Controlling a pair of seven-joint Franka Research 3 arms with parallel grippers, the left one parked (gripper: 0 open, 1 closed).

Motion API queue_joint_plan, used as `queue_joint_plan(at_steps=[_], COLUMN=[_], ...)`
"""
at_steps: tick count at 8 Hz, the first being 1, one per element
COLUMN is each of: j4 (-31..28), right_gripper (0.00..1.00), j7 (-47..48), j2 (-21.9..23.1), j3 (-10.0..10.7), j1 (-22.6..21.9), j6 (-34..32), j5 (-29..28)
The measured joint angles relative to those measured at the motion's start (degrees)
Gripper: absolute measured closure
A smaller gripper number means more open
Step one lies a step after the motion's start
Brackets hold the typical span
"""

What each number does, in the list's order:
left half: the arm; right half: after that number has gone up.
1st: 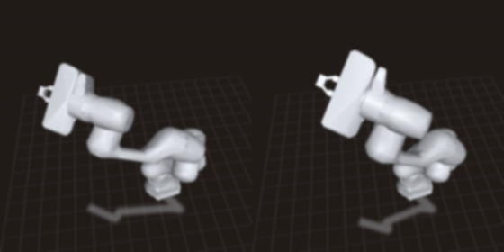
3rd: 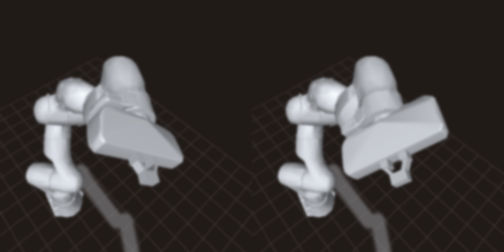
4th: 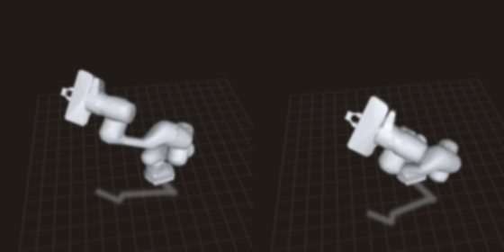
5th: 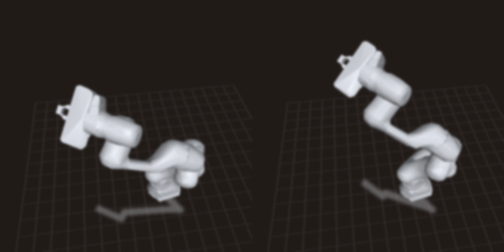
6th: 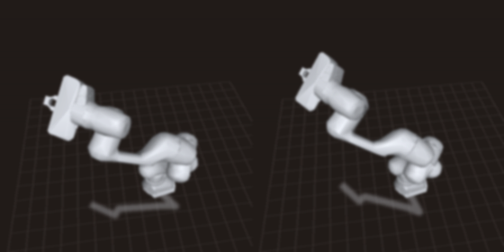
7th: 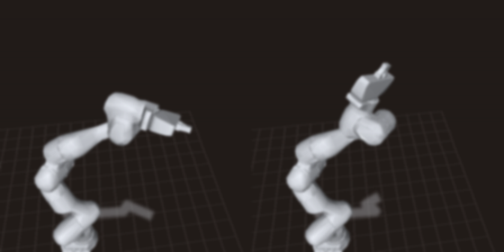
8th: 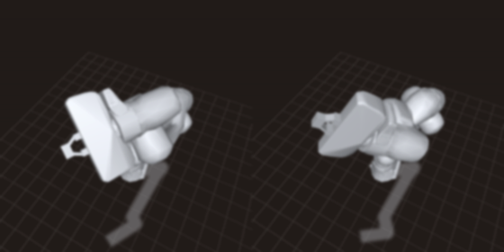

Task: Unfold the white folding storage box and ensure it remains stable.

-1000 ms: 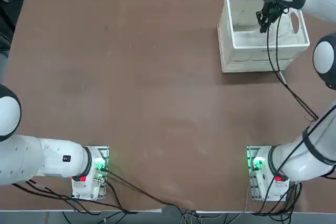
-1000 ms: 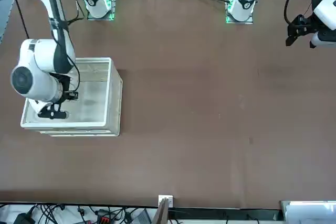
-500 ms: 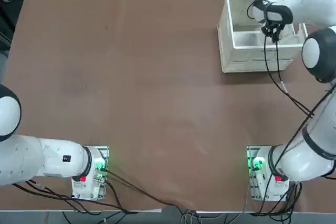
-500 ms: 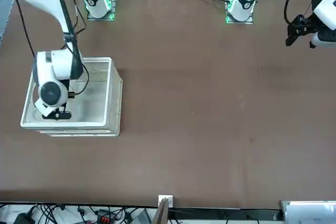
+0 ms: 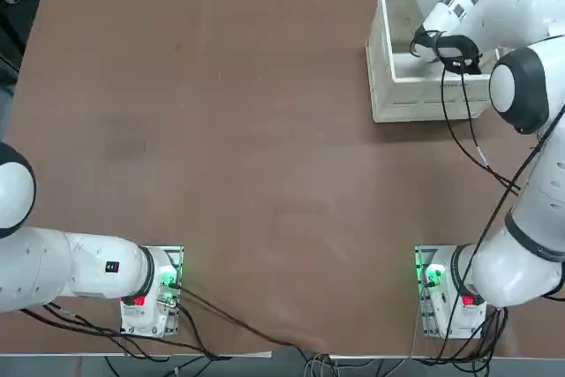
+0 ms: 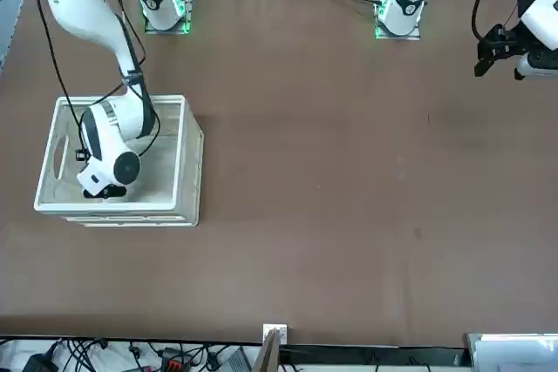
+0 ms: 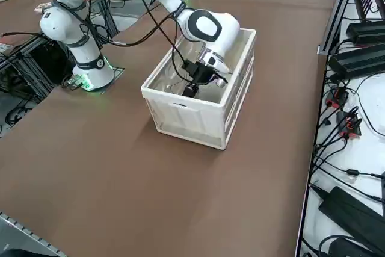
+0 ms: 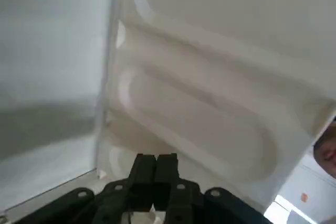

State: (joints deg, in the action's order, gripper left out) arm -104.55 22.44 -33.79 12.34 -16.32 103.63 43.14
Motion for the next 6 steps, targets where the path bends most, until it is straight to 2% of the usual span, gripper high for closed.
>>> queue_joint_plan(at_steps=[3, 6], j4=[0.0, 0.0], right_gripper=[0.98, 0.98], j7=[1.9, 3.2], j2=[-1.3, -2.4], j3=[-0.2, -0.5], j1=[-0.1, -0.3], j6=[-1.8, -2.5], j5=[4.9, 6.6])
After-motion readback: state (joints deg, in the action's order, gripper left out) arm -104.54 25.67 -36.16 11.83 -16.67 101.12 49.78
